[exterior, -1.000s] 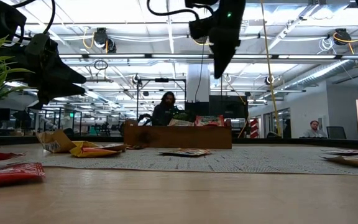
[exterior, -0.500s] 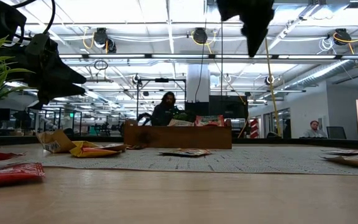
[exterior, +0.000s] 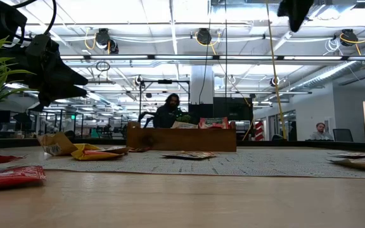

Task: Pick & Place Tea
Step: Put the gold tea bag into the middle section of the wooden organizer

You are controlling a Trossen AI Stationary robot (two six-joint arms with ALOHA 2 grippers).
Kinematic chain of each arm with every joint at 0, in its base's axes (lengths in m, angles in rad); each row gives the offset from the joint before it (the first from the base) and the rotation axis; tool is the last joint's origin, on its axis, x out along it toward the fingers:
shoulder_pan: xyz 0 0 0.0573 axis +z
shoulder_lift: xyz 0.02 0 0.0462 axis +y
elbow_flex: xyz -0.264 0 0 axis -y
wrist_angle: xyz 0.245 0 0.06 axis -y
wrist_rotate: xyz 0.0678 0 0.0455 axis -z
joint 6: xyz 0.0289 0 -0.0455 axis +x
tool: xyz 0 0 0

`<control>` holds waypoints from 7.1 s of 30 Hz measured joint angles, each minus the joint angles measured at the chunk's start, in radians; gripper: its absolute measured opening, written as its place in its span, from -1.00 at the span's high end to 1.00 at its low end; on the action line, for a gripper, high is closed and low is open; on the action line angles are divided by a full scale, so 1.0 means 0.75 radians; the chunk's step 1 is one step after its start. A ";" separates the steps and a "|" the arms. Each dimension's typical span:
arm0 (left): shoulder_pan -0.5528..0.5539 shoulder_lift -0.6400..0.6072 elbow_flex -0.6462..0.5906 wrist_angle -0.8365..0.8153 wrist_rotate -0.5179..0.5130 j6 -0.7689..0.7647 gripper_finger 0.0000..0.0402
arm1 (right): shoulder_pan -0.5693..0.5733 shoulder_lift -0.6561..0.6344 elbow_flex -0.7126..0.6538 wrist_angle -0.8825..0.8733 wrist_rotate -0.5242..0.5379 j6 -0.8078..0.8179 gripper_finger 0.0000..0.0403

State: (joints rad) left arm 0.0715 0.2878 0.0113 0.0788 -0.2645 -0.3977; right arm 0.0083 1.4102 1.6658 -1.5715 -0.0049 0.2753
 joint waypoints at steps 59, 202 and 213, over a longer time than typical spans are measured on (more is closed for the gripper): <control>0.000 0.000 0.000 0.000 0.000 0.000 -0.05 | 0.539 -0.094 -1.373 1.157 0.037 0.211 0.21; 0.000 0.000 0.000 0.001 0.000 0.000 -0.05 | -0.177 1.069 0.387 0.750 0.561 -0.419 0.82; 0.000 0.000 0.000 0.000 0.000 0.000 -0.05 | -0.178 1.067 0.284 0.763 0.488 -0.376 0.59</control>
State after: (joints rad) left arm 0.0715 0.2878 0.0116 0.0788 -0.2645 -0.3977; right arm -0.1249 2.2101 1.8786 -0.9993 0.3612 -0.0066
